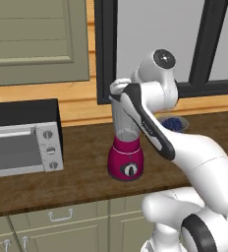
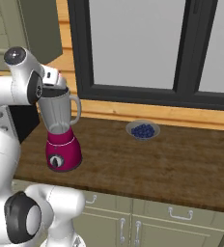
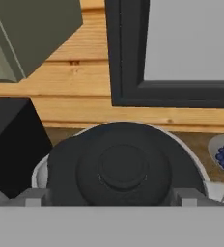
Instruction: Close the lid blender by securely placing the lid on top.
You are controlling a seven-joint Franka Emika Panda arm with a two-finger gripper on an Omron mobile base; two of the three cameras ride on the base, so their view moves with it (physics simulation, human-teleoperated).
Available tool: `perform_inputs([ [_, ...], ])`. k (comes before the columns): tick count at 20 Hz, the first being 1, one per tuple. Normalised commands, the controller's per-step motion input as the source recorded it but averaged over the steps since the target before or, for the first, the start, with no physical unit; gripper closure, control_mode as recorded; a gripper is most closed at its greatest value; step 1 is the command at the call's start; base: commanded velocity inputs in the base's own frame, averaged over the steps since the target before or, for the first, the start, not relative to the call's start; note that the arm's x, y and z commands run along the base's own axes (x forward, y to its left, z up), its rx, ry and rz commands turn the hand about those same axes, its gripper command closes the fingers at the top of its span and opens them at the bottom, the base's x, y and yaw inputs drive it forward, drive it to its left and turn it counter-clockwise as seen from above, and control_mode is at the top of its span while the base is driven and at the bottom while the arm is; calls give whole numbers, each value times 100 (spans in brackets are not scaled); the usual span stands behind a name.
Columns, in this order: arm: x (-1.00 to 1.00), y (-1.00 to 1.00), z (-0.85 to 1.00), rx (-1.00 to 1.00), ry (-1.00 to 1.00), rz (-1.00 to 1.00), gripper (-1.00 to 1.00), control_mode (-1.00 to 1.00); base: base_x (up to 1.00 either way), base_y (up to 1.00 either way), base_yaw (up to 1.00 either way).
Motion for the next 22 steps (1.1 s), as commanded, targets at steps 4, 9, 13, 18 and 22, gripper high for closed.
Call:
perform_inputs([
  [4,-29,0,21,-7,34,0,-100,-100,0,0,0],
  [9,-50,-7,0,-8,33,0,-100,-100,0,0,0],
  [13,-78,-24,0,-4,14,0,-100,-100,0,0,0],
  [18,-93,-44,0,0,0,0,-100,-100,0,0,0],
  [22,-100,-63,-3,0,-13,0,-100,-100,0,0,0],
])
